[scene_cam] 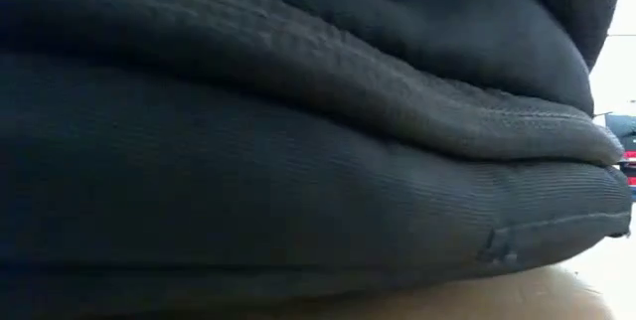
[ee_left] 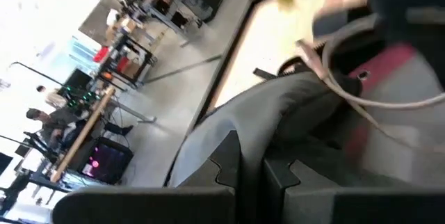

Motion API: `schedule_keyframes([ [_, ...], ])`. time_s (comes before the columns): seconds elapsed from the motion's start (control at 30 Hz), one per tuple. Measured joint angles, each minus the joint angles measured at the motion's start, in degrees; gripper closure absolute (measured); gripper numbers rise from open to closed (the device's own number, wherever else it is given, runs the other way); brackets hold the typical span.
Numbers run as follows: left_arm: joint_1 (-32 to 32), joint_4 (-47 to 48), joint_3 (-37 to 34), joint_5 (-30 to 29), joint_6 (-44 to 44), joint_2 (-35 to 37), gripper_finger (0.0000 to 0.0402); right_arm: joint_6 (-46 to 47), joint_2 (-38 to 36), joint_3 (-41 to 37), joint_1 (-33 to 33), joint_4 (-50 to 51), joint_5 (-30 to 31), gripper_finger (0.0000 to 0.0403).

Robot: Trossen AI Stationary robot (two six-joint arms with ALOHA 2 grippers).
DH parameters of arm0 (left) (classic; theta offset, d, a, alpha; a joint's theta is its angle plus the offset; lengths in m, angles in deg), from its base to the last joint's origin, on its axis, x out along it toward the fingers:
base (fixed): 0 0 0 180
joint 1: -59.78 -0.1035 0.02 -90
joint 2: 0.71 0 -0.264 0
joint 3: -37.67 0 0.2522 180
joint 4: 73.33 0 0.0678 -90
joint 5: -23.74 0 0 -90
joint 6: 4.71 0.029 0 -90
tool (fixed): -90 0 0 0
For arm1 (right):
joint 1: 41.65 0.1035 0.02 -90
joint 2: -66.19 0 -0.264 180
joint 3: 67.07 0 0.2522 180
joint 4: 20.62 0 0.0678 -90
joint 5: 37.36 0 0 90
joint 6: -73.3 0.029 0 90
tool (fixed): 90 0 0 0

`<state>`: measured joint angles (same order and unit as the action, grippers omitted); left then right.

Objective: Unpack backpack
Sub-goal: Put the pink charger cable into the black backpack, then close the black backpack

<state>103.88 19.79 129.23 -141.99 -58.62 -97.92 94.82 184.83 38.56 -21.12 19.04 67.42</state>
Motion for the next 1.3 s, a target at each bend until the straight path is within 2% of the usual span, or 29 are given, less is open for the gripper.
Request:
schedule_keyframes([
  [0.13, 0.0, 0.2, 0.0, -4.3, 1.7, 0.8, 0.04, -3.6, 1.1, 3.8, -0.7, 0.0, -1.3, 0.0401],
  [0.23, -0.1, -0.1, 0.0, -5.5, 3.3, 1.5, 0.04, -4.3, 1.0, 7.2, -0.9, 1.3, -1.4, 0.0379],
  [0.43, -1.0, -0.3, 0.0, -6.3, 6.1, 3.0, 0.04, -4.9, 0.9, 12.7, -1.0, 5.5, -7.1, 0.0278],
  [0.6, -0.6, -1.1, 0.0, -6.2, 7.0, 3.3, 0.04, -1.7, 0.9, 14.0, -0.8, 12.5, -7.4, 0.0186],
  [0.7, 0.3, -1.2, 0.0, -5.9, 7.1, 3.3, 0.04, 2.6, 1.0, 13.9, -0.2, 18.0, -6.8, 0.0153],
  [0.87, 1.0, -1.3, 0.0, -5.6, 7.1, 3.3, 0.04, 4.3, 0.9, 13.1, 5.1, 20.1, -2.2, 0.014],
  [1.0, 0.9, -1.6, 0.0, -5.5, 7.1, 3.3, 0.04, -0.6, 0.8, 15.8, 10.3, 19.1, 1.7, 0.014],
  [1.17, 0.5, -2.6, 0.0, -5.5, 7.3, 3.3, 0.04, -2.3, 0.7, 19.0, 14.2, 19.3, 14.0, 0.0139],
  [1.3, 0.5, -3.6, 0.0, -5.1, 7.5, 3.3, 0.04, 3.3, 0.7, 19.3, 13.2, 22.4, 26.2, 0.0139],
])
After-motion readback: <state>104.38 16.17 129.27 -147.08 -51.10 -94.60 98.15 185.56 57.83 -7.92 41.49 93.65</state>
